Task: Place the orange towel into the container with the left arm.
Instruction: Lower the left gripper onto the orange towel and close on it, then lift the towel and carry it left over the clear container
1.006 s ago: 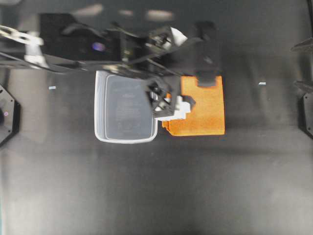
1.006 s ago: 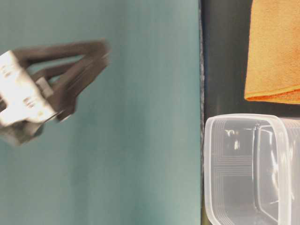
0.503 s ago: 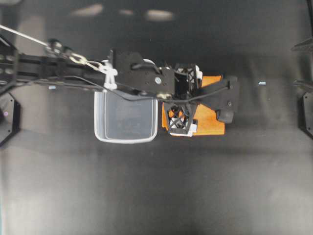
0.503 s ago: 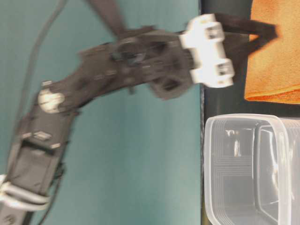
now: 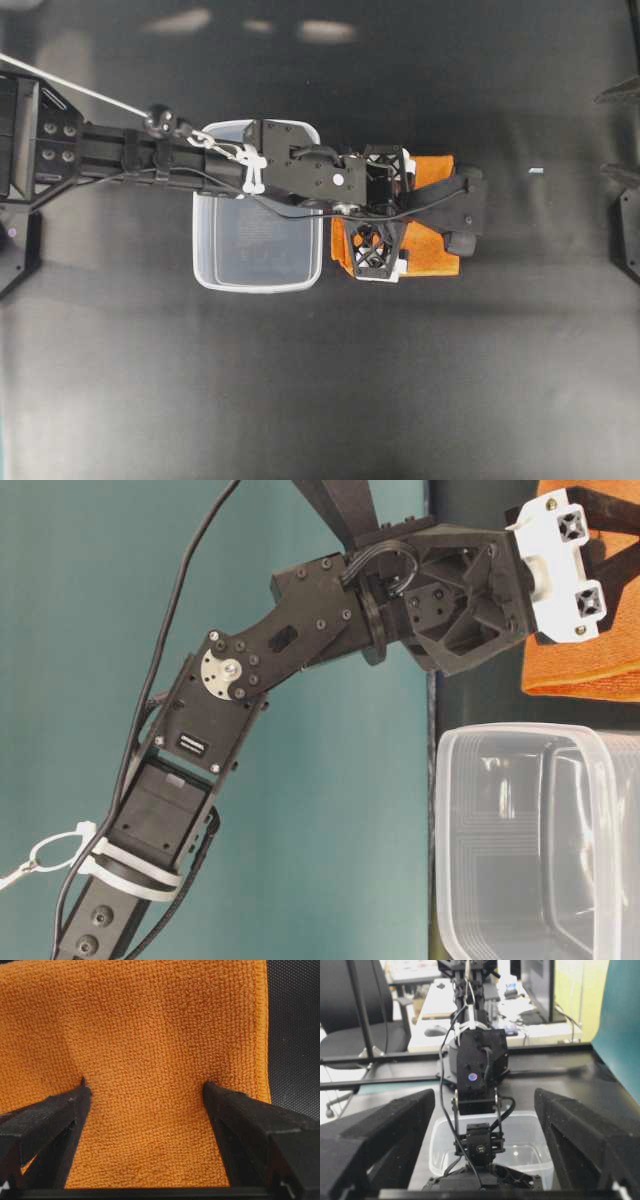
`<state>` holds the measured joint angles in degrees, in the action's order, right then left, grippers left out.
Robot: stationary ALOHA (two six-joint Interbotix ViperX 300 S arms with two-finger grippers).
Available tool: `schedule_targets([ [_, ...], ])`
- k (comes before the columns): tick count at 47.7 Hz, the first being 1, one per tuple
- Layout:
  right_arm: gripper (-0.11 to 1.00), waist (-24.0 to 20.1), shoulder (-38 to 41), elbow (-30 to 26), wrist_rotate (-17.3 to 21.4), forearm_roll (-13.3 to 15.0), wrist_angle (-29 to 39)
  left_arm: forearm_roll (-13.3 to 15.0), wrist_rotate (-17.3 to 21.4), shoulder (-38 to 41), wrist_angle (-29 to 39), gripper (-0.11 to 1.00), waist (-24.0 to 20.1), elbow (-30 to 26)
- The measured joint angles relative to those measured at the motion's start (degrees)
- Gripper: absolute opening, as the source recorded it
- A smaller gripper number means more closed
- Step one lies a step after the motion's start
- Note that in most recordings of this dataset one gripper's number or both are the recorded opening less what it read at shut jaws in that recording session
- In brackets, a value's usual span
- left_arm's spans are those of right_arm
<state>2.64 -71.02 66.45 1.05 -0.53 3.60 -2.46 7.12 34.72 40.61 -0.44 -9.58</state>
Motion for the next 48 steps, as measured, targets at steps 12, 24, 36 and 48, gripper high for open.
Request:
schedule_targets([
  [12, 0.77, -0.09, 0.0, 0.0, -0.09, 0.0, -0.18, 0.09, -0.26, -0.26, 0.09, 0.54, 0.18, 1.23],
  [24, 0.77, 0.0, 0.0, 0.0, 0.0, 0.0, -0.18, 0.0, -0.53, -0.53, 1.76, 0.07, 1.49, 1.49],
  [36, 0.77, 0.0, 0.0, 0.09, -0.09, 0.0, -0.18, 0.0, 0.09, -4.66, 3.16, 0.06, 1.23, 1.76],
  [48, 0.77, 0.0, 0.0, 0.0, 0.0, 0.0, -0.09, 0.0, 0.09, -18.63, 7.47, 0.06, 0.62, 2.11],
])
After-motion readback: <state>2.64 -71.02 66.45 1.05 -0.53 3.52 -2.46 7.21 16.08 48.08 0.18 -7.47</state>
